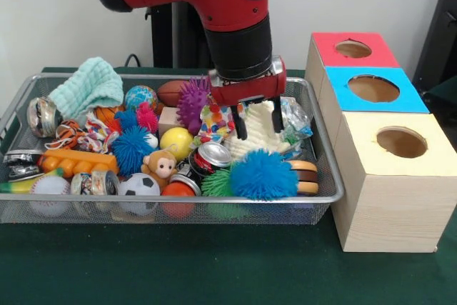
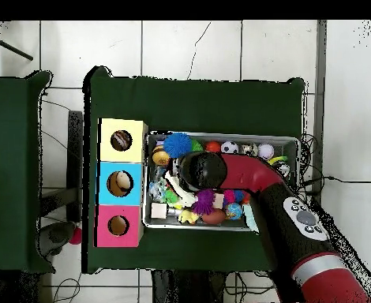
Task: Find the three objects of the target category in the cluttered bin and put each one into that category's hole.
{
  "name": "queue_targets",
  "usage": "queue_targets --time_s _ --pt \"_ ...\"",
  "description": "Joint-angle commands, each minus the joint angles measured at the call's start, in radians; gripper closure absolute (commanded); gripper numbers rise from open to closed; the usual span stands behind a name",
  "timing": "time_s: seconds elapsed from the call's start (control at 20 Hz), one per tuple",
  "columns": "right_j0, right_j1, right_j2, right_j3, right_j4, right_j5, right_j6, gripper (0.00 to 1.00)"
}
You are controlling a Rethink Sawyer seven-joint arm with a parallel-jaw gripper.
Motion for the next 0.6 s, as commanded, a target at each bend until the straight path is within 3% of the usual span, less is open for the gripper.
queue_targets --time_s 0.05,0.2,0.4,0.6 --pt "0.021 -0.015 -0.014 -0.140 -0.128 0.187 -0.192 0.00" --pt "0.036 -0.021 -0.037 -0.165 -0.198 0.268 -0.232 0.00" --pt "0.031 -0.023 -0.043 -0.148 -0.234 0.370 -0.231 0.00" --pt "0.018 -0.023 -0.037 -0.120 -0.284 0.412 -0.240 0.00"
